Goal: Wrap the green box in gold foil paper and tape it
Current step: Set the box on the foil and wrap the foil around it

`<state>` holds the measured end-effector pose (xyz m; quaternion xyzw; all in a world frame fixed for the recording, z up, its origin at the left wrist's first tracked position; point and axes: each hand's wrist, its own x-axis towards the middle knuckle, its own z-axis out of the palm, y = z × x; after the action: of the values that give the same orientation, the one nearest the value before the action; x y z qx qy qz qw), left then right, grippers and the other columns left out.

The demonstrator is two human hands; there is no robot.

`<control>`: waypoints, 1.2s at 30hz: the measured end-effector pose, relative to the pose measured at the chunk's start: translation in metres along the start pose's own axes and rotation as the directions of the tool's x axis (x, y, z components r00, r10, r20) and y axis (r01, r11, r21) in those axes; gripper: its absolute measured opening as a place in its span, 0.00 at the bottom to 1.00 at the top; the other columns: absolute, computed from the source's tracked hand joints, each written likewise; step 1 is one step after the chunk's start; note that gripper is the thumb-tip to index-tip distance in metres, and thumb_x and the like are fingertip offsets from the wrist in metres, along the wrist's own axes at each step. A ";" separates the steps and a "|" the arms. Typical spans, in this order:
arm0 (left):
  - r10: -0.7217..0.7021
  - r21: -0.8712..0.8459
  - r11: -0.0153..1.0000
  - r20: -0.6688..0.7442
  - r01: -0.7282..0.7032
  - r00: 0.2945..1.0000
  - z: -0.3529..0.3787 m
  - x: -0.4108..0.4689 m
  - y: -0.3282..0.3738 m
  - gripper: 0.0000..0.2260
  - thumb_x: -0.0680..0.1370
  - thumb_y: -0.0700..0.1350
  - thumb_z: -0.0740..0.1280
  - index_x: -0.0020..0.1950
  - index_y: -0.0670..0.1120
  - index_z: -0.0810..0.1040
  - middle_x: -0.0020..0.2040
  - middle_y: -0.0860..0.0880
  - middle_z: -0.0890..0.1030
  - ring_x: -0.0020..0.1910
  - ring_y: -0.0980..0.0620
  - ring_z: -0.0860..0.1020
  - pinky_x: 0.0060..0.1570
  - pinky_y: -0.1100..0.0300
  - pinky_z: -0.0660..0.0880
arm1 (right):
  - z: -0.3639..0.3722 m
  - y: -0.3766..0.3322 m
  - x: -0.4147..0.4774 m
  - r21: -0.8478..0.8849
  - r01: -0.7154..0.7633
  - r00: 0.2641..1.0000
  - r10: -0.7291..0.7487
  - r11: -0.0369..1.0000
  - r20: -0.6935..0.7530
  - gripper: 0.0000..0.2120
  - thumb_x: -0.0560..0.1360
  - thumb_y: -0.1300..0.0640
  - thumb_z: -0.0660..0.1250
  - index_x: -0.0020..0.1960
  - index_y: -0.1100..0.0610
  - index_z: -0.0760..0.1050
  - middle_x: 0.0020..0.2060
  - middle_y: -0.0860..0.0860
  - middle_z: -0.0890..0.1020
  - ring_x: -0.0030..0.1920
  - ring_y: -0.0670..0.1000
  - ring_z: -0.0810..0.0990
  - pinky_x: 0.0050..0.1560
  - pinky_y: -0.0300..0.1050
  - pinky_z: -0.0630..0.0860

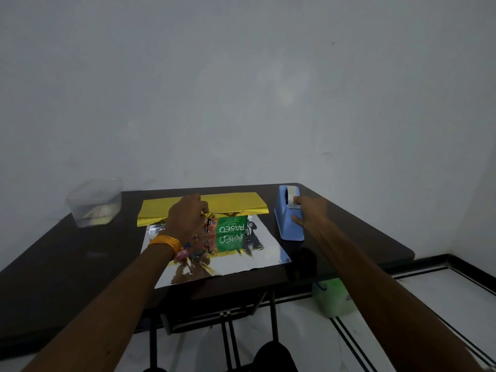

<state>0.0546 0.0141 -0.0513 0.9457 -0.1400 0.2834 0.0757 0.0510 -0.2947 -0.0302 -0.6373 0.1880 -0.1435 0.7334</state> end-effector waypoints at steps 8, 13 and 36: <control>-0.006 -0.015 1.000 -0.006 0.006 1.000 0.000 0.000 0.000 0.08 0.75 0.42 0.72 0.53 0.47 0.83 0.50 0.47 0.78 0.52 0.47 0.76 0.46 0.54 0.77 | -0.002 0.024 -0.008 0.042 0.187 0.981 -0.184 0.982 -0.066 0.05 0.73 0.65 0.71 0.42 0.65 0.76 0.43 0.59 0.78 0.44 0.53 0.80 0.48 0.52 0.83; -0.014 -0.024 1.000 -0.010 0.014 1.000 0.000 -0.001 0.001 0.08 0.75 0.42 0.72 0.53 0.47 0.83 0.50 0.47 0.79 0.53 0.46 0.77 0.46 0.53 0.76 | -0.004 0.032 -0.011 0.009 0.288 0.957 -0.288 0.958 -0.035 0.07 0.73 0.66 0.70 0.40 0.61 0.72 0.41 0.60 0.77 0.44 0.55 0.80 0.48 0.54 0.83; -0.006 -0.023 1.000 -0.025 0.005 1.000 0.000 -0.002 0.002 0.08 0.74 0.41 0.72 0.53 0.47 0.83 0.50 0.48 0.78 0.51 0.47 0.76 0.45 0.54 0.76 | -0.017 0.056 -0.007 -0.064 0.382 0.922 -0.375 0.922 0.101 0.14 0.72 0.60 0.75 0.42 0.72 0.78 0.47 0.55 0.83 0.55 0.57 0.83 0.41 0.46 0.84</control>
<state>0.0524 0.0126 -0.0521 0.9415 -0.1399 0.2934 0.0890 0.0355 -0.2980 -0.0867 -0.6969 0.0351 -0.2467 0.6725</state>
